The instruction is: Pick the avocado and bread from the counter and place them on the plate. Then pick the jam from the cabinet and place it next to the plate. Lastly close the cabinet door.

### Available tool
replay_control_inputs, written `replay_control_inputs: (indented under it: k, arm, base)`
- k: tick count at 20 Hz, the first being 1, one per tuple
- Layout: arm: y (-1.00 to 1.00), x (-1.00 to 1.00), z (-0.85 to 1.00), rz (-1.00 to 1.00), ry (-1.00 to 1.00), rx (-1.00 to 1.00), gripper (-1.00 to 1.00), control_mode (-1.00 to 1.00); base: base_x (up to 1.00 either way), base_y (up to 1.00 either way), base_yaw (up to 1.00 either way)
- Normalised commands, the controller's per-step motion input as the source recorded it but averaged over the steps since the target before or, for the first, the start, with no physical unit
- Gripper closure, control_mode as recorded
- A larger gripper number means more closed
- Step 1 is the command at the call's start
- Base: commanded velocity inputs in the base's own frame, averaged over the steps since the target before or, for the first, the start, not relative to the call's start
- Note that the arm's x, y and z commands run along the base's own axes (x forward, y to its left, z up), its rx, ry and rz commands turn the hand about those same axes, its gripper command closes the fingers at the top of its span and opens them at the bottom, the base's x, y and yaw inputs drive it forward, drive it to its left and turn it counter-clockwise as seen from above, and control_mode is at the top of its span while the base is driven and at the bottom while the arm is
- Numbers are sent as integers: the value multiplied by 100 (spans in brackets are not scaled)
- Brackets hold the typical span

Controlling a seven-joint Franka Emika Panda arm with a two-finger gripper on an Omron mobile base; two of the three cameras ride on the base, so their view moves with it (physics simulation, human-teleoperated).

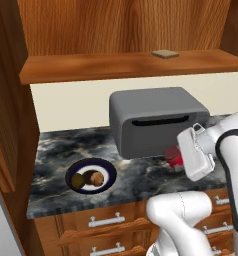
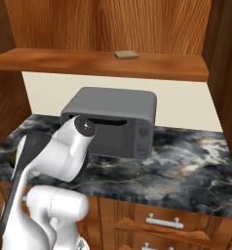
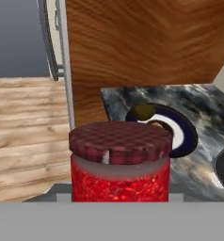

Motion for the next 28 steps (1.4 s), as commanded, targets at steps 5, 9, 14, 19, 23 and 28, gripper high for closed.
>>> replay_control_inputs:
  k: [5,9,14,19,23,28]
  arm:
    - [-4,-18,-96,5,-53,51,100,-100]
    - [21,10,-77,0,-38,49,100,-100]
    - [30,11,-35,0,-13,35,100,-100]
    - [50,30,-30,0,-1,27,100,-100]
    - [51,56,-22,0,1,23,100,-100]
    - [37,54,-5,0,9,17,100,-100]
  base:
    - [0,0,0]
    - [0,0,0]
    - [0,0,0]
    - [0,0,0]
    - [0,0,0]
    - [0,0,0]
